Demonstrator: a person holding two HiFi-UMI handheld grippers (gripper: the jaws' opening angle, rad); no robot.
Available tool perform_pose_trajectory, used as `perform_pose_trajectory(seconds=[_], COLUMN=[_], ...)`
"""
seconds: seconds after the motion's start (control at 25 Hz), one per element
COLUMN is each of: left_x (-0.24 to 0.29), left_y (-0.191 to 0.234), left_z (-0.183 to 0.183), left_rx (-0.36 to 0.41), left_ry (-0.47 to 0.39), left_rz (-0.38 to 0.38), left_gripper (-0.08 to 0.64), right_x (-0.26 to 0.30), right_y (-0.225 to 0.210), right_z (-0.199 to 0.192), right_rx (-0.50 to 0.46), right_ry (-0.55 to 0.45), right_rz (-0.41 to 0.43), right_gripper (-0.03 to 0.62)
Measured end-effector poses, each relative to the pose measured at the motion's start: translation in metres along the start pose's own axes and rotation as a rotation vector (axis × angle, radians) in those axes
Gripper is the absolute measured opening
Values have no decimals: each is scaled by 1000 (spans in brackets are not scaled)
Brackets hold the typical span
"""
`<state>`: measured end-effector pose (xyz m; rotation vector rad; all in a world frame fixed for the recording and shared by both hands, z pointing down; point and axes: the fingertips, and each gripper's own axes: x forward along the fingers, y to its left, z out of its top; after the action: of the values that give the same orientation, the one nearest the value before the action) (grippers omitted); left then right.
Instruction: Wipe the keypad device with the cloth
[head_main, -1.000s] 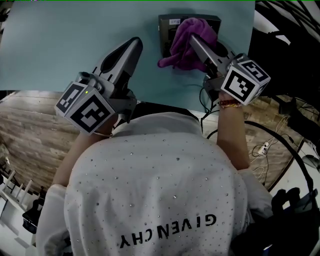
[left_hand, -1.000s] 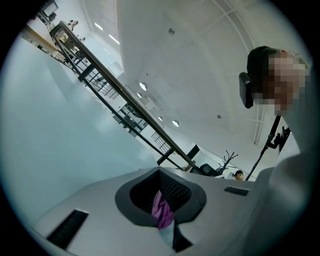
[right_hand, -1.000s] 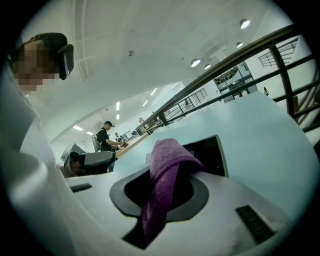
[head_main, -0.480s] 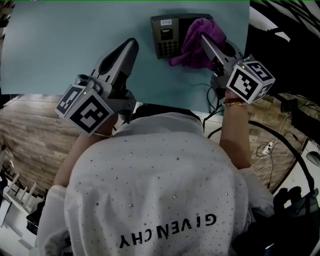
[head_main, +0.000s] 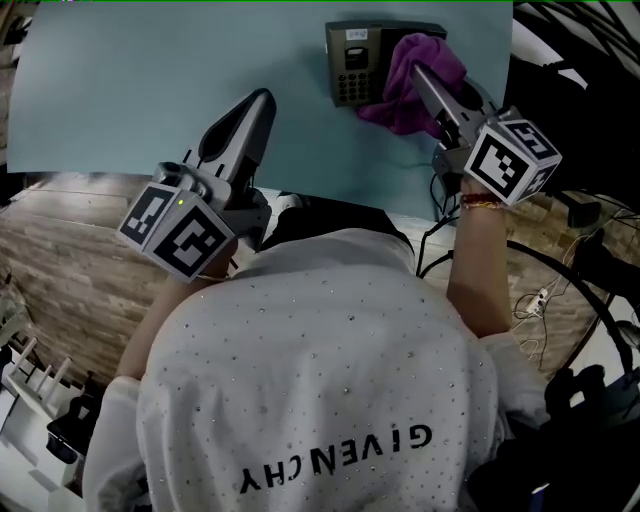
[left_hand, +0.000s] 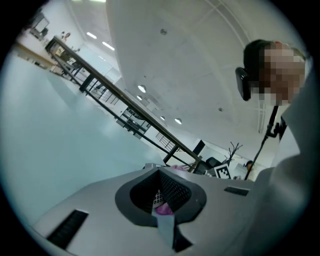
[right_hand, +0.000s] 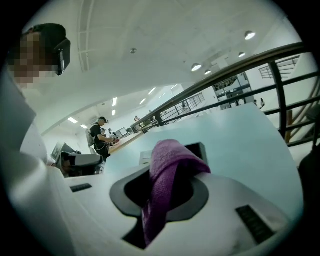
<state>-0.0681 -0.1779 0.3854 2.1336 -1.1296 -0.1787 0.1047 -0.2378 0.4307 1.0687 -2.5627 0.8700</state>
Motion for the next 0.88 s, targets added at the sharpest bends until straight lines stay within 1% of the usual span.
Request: perform_pose_trajectory(seconds=[0.04, 0.08, 0.12, 0.24, 0.36, 0.44, 0.52, 0.68, 0.76, 0.88], left_x=[-6, -11, -14, -13, -21, -37, -55, -81, -87, -91], left_y=[-4, -9, -13, -20, -22, -20, -17, -12, -10, -12], left_z=[1, 1, 2, 5, 9, 13, 19, 26, 26, 21], left_rx=[47, 76, 79, 13, -2, -16, -30, -35, -52, -66], left_ry=[2, -1, -11, -64, -99, -126, -158, -195, -187, -142], left_rz=[0, -3, -7, -9, -9, -12, -15, -10, -20, -54], left_gripper=[0, 0, 0, 0, 0, 0, 0, 0, 0, 0], right_x=[4, 7, 9, 16, 29, 38, 46, 47, 43, 32], right_y=[11, 21, 29, 48, 73, 87, 85, 51, 37, 22], right_z=[0, 0, 0, -1, -12, -23, -33, -37, -37, -36], right_rx=[-15, -31, -44, -52, -34, -49, -72, -98, -83, -44], right_ry=[7, 14, 19, 27, 53, 79, 97, 82, 80, 60], right_rz=[25, 46, 63, 132, 217, 223, 173, 0, -57, -113], right_gripper=[55, 55, 55, 55, 55, 55, 55, 55, 55, 55])
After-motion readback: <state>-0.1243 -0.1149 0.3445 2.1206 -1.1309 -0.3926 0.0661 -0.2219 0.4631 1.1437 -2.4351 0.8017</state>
